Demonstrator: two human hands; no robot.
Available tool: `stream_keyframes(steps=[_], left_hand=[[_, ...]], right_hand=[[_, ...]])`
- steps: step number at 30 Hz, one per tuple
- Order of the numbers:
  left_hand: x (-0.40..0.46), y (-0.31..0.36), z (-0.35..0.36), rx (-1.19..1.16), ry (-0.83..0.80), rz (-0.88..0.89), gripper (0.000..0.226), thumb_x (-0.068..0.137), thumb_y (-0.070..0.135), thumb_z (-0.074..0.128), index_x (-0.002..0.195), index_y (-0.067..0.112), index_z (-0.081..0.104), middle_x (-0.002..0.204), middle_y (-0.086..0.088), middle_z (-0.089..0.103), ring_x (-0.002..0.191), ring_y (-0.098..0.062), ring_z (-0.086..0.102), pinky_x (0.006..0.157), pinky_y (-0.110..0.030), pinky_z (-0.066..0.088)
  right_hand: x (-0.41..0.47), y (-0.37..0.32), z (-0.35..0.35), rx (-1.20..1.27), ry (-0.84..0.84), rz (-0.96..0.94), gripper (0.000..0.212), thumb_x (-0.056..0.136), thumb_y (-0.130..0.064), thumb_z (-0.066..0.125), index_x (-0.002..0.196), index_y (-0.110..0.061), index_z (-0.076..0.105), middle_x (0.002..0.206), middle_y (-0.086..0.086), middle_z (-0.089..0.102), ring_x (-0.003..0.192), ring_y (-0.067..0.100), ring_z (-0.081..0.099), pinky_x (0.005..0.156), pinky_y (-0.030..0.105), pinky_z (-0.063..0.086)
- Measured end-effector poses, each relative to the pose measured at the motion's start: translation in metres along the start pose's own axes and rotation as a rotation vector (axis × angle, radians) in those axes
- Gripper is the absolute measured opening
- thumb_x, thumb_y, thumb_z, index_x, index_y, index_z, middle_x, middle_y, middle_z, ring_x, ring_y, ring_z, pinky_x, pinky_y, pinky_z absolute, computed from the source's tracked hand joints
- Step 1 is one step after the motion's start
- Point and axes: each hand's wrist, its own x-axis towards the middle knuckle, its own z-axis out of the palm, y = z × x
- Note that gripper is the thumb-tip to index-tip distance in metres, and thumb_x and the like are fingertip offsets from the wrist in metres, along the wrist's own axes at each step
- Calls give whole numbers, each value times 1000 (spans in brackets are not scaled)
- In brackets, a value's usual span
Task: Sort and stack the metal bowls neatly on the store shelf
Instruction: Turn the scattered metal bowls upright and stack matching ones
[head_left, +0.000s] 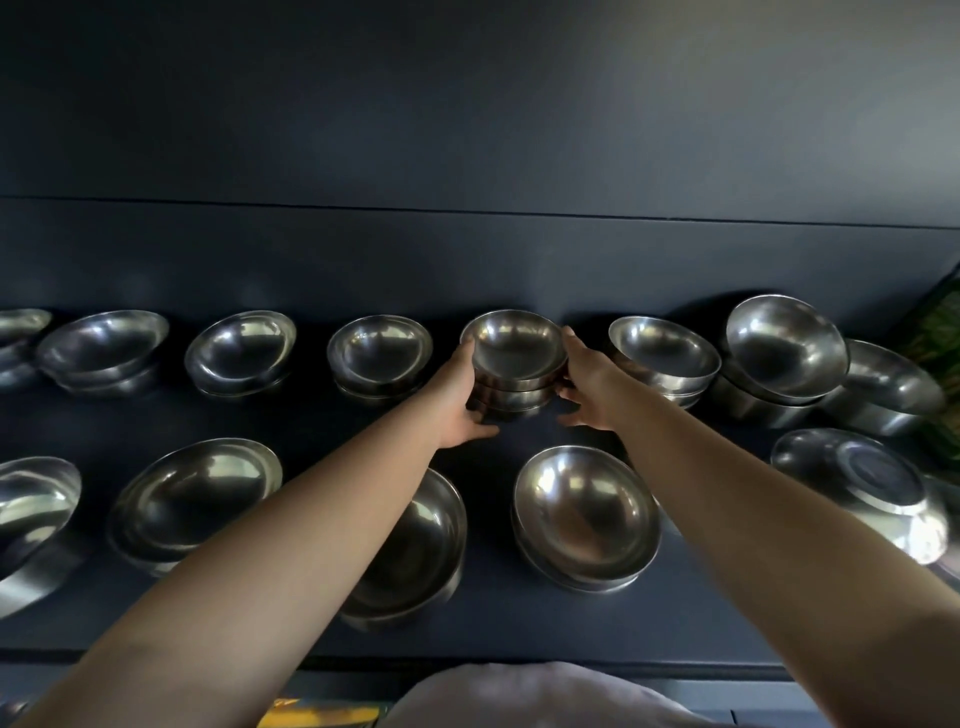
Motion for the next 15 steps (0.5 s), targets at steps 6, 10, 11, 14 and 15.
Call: stream_keyframes(steps=[6, 10, 11, 14, 15], left_hand=[[-1, 2, 5, 22, 14, 34, 71, 90, 62, 33, 145, 17, 26, 153, -8, 25, 140, -29, 24, 108, -54, 30], [-1, 0, 7, 73, 21, 46, 68, 92, 60, 30, 147, 21, 20, 155, -6, 20, 141, -27, 23, 107, -55, 31], [-1, 0, 6, 84, 24, 47, 68, 92, 60, 30, 147, 21, 19, 155, -6, 19, 140, -27, 23, 107, -54, 32], [1, 0, 6, 101, 35, 50, 69, 91, 62, 30, 147, 22, 20, 155, -6, 20, 139, -27, 25, 104, -54, 35], [2, 0, 5, 106, 40, 51, 69, 91, 62, 30, 147, 22, 21, 154, -6, 21, 139, -27, 26, 103, -53, 37]], right_hand=[[14, 2, 11, -84, 18, -73, 60, 93, -60, 34, 140, -24, 42, 145, -2, 42, 133, 21, 38, 82, 46, 40], [20, 8, 6, -85, 15, -112, 52, 95, -55, 34, 141, -31, 38, 146, -7, 41, 132, 18, 39, 78, 44, 42], [21, 9, 6, -82, 13, -121, 51, 96, -53, 34, 142, -32, 37, 146, -7, 40, 131, 18, 40, 78, 44, 42], [21, 14, 5, -65, 5, -128, 49, 97, -51, 35, 143, -33, 36, 146, -7, 40, 132, 19, 39, 80, 44, 42], [21, 15, 5, -57, 3, -128, 49, 97, -51, 35, 143, -33, 35, 147, -7, 39, 132, 19, 38, 80, 44, 42]])
